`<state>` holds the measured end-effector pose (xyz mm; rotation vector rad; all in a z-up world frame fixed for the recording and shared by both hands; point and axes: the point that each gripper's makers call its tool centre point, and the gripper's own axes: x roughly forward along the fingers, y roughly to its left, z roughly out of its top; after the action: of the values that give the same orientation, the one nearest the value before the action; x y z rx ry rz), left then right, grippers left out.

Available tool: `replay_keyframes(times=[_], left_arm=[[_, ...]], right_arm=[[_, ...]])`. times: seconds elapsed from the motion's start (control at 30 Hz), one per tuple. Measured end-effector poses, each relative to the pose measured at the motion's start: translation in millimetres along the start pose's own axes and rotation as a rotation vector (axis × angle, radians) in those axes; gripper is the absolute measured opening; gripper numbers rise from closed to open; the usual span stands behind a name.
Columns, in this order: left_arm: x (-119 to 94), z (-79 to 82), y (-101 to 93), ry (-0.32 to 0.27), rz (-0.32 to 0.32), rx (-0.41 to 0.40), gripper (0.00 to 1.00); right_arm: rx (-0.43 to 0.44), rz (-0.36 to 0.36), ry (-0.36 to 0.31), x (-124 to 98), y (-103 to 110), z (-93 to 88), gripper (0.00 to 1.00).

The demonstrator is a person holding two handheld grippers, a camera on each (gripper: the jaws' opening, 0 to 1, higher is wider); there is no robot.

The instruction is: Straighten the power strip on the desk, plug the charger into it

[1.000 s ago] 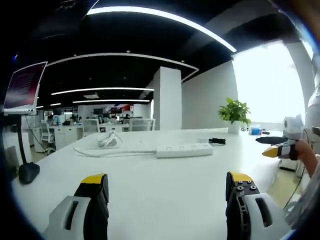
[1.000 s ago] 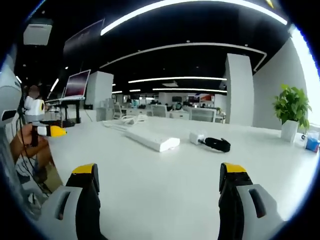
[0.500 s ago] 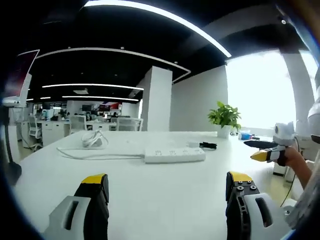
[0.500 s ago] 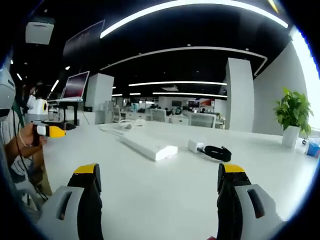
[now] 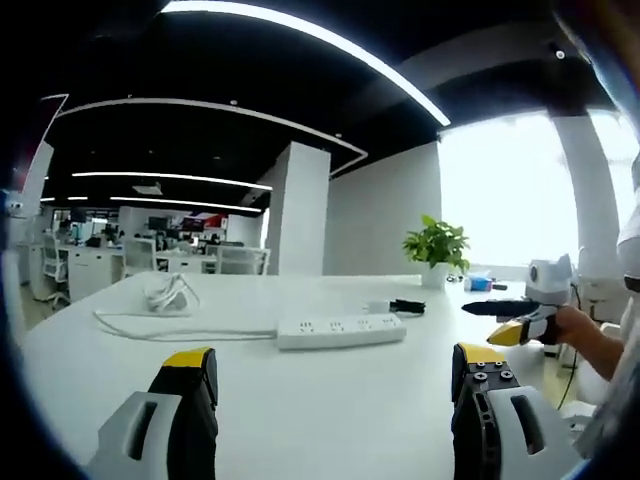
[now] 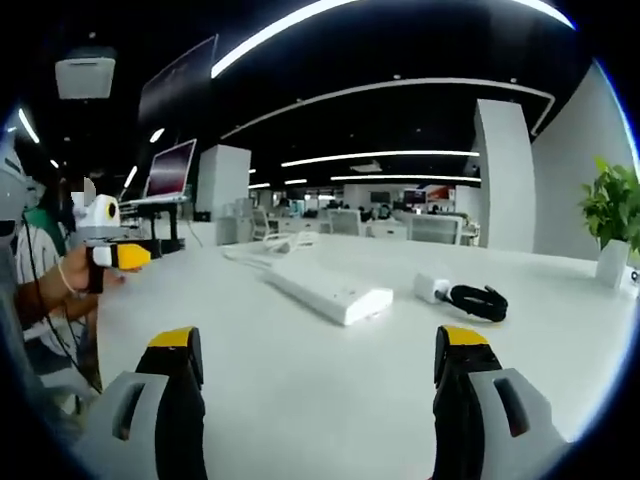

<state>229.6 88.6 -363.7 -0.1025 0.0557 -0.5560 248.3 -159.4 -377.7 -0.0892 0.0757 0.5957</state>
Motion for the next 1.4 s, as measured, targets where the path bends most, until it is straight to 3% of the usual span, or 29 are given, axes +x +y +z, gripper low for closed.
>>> replay_keyframes(times=[0.17,0.37,0.5,0.73,0.83,0.9,0.93,0.97,1.07,1.23,1.4], left_arm=[[18.2,2.5,10.6,0.025,-0.011,0.042,0.99],[39.4,5.3,23.1,0.001,-0.026,0.035,0.99],[56.1,2.6,27.2,0.013,-0.071,0.020,0.99],[85.3,1.8,36.3,0.007,-0.135,0.018,0.99],[99.3,-10.2,40.4,0.061,-0.150,0.027,0.99],[107.2,-22.9,46.1,0.136,-0.143,0.042,0.88],[110.6,-25.2,46.9,0.155,-0.151,0.047,0.80],[114.1,-25.0,47.5,0.160,-0.156,0.048,0.78],[123.0,-12.1,43.2,0.074,-0.181,-0.013,0.90],[127.6,-19.6,47.9,0.128,-0.159,0.012,0.88],[130.3,-23.6,45.2,0.159,-0.170,0.022,0.88]], right_arm=[[-0.019,-0.006,0.005,14.9,-6.5,2.9,0.94],[-0.031,0.012,0.032,31.1,-10.3,-3.7,0.91],[-0.016,0.014,0.019,39.5,-12.0,-3.2,0.89],[-0.030,0.028,0.055,57.5,-13.6,-8.1,0.86],[-0.011,0.023,0.060,65.0,-19.3,-7.6,0.86],[-0.006,0.021,0.067,69.2,-22.3,-8.1,0.85],[-0.005,0.019,0.072,70.8,-23.5,-9.0,0.84],[-0.004,0.015,0.078,72.3,-24.5,-10.4,0.83],[0.018,0.023,0.096,75.4,-23.1,-16.0,0.83],[0.017,0.039,0.126,80.5,-18.0,-23.7,0.80],[0.019,0.041,0.125,85.6,-19.3,-19.5,0.78]])
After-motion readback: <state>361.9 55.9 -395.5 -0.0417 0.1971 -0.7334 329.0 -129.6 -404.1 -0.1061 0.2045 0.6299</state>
